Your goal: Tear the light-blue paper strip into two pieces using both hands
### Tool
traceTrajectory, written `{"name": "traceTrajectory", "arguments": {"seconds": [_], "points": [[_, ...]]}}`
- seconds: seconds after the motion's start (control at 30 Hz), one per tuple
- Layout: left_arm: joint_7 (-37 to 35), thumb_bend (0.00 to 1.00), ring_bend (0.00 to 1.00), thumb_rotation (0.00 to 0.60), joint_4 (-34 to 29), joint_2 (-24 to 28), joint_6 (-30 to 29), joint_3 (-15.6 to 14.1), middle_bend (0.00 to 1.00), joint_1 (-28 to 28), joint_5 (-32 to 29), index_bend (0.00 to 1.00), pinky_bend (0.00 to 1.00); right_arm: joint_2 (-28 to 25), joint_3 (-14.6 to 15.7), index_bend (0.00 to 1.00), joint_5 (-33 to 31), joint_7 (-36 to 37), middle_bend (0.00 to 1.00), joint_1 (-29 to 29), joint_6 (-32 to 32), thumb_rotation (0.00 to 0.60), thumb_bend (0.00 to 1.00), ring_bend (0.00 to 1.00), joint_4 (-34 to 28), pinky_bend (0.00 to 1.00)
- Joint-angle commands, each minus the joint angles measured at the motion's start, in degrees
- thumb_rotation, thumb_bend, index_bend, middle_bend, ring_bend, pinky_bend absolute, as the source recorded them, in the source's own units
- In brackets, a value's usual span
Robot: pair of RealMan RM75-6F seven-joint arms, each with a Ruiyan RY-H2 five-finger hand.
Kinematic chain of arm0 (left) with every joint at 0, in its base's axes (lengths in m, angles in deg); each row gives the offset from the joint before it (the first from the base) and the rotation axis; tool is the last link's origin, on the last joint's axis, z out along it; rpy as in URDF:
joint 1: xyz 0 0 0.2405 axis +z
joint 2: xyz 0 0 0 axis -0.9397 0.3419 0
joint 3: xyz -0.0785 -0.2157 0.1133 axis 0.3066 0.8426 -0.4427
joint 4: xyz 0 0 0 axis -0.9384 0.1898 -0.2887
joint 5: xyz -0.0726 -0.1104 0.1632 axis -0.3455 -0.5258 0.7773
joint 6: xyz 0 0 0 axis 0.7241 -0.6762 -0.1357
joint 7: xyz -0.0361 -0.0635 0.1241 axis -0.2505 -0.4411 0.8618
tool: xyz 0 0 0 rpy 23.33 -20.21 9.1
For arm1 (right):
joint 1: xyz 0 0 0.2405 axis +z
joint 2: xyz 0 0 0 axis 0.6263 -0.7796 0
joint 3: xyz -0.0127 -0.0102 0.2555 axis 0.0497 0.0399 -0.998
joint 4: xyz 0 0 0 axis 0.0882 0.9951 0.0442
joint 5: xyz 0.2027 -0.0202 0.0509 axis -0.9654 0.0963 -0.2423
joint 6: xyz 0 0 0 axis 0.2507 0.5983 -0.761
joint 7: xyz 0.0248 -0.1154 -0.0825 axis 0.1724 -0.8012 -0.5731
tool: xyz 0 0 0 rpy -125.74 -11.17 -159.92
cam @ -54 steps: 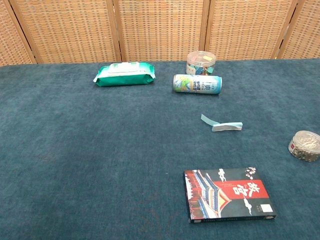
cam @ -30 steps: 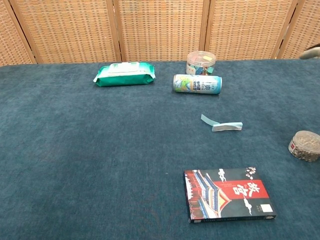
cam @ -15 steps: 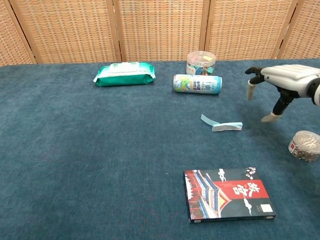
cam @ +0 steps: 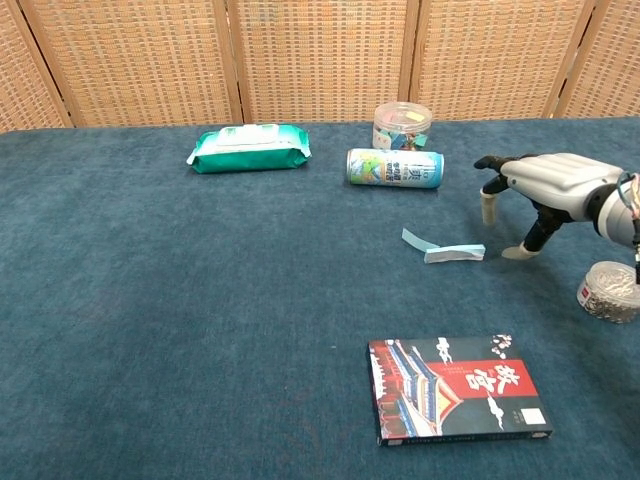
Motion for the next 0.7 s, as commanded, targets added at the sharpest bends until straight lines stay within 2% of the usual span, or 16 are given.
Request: {"name": "traceTrajectory", "arguments": {"seconds": [0.03,0.7], "points": [[0.1,0.00,0.00,0.600,0.0,-0.1,0.0,0.0,0.00,0.0,0.0,0.00,0.00,0.6,0.3,0.45,0.1,-0.1,0.00,0.4,0.0,0.600,0.31,0.00,0.3,0.00],[-0.7,0.00,0.00,0.600,0.3,0.1,0.3,0.0,0.00,-0.2,-0.3,0.00,0.00,3.9,0.9,0.46,-2.2,-2.4,0.00,2.0,-0.5,0.600,0.36,0.00,2.4,0.00]]}}
